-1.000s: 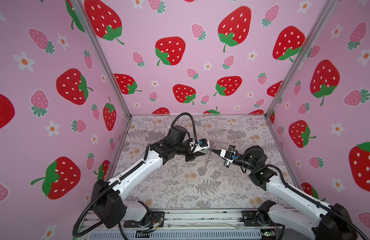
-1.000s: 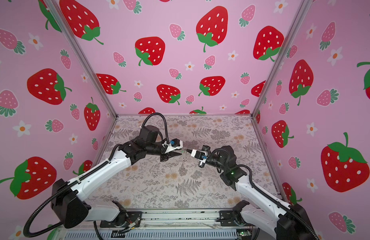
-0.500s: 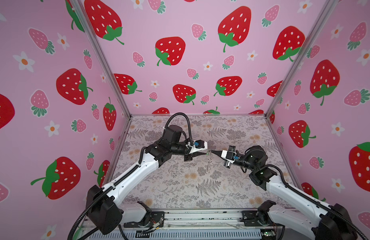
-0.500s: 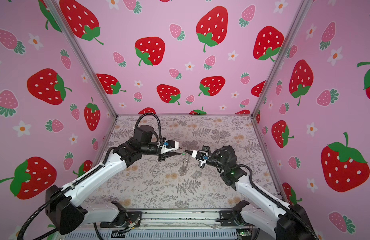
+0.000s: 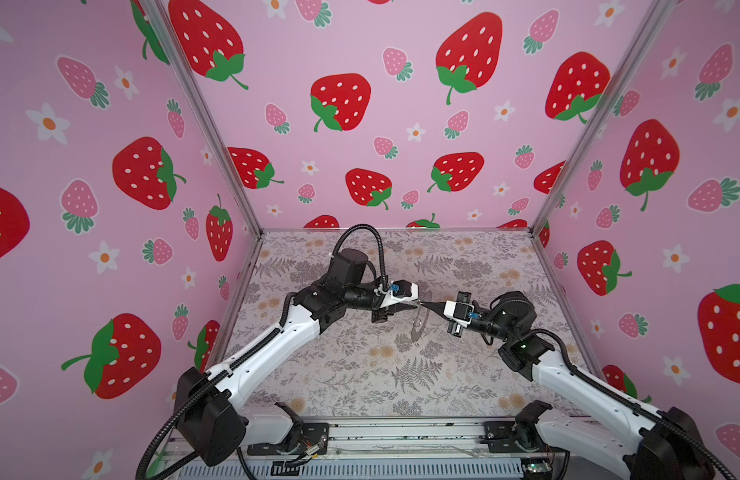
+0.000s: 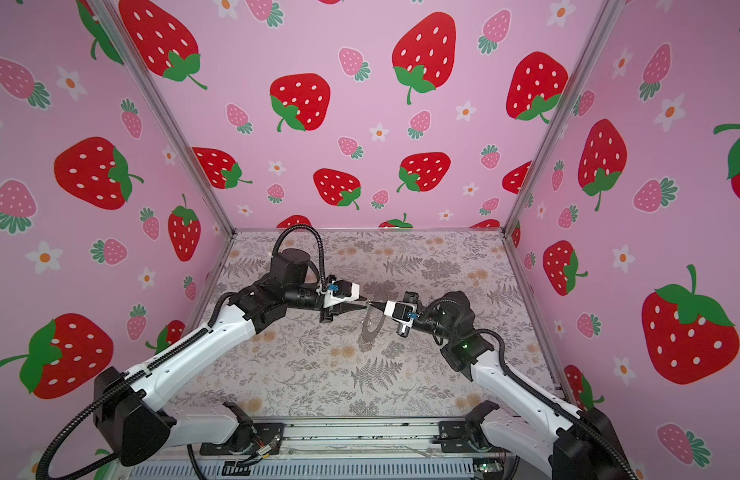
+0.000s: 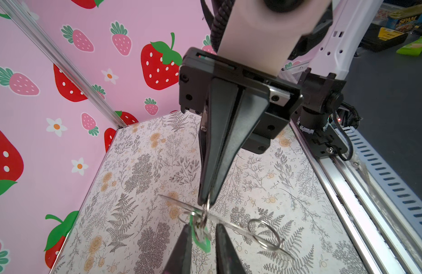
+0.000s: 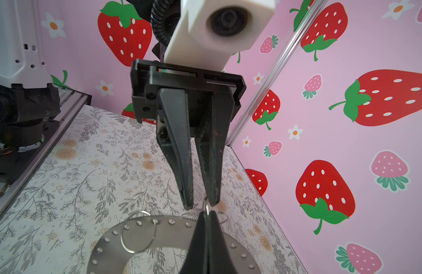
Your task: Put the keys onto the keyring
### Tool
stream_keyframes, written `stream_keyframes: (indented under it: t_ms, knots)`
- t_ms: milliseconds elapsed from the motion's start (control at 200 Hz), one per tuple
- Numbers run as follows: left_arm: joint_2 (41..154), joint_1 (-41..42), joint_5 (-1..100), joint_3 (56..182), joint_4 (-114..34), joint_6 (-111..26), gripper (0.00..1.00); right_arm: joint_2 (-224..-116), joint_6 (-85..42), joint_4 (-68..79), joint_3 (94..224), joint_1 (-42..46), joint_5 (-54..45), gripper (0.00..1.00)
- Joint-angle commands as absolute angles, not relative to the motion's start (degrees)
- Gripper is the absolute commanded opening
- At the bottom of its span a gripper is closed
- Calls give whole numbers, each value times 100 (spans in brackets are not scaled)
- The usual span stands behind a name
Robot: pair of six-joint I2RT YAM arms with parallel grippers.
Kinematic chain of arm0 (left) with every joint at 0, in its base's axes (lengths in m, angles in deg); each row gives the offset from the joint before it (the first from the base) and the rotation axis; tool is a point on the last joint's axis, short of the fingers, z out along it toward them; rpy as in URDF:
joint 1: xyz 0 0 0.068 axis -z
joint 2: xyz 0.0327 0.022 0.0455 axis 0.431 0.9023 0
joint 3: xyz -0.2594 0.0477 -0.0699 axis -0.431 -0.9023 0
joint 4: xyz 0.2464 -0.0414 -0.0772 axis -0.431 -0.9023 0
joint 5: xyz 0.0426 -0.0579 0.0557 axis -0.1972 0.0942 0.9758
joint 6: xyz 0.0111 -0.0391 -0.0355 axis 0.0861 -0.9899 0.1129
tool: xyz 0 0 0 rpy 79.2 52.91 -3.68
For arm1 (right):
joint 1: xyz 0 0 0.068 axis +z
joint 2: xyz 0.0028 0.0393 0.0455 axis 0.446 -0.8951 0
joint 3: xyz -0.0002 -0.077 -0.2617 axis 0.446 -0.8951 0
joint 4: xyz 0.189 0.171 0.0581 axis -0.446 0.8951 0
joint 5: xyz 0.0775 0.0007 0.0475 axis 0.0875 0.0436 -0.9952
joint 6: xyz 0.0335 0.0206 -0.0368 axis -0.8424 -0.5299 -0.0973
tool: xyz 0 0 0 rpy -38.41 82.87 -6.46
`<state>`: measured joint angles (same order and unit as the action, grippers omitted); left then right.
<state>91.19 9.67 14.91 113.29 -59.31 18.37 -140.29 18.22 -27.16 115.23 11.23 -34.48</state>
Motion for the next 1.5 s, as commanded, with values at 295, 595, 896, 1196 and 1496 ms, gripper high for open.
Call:
stream_keyframes:
  t_ms: [295, 595, 896, 1196, 1496]
  knots:
    - [9199, 1094, 1382, 11623, -5901, 1960, 9, -14023, 1677, -2980, 11669, 1105, -3678, 0]
    - [9177, 1160, 1648, 11733, -6130, 2075, 0, -14002, 1692, -2846, 11652, 1112, -3503, 3]
    - [9523, 1488, 2982, 12732, -7319, 1993, 0, -13317, 2901, -2013, 11748, 1153, -1801, 30]
    - [10060, 1814, 3836, 13882, -8243, 1641, 0, -13271, 3854, -1289, 12046, 1315, -1276, 26]
    - [10281, 2026, 4171, 14303, -8622, 1556, 0, -13321, 3865, -1354, 12036, 1323, -1323, 24]
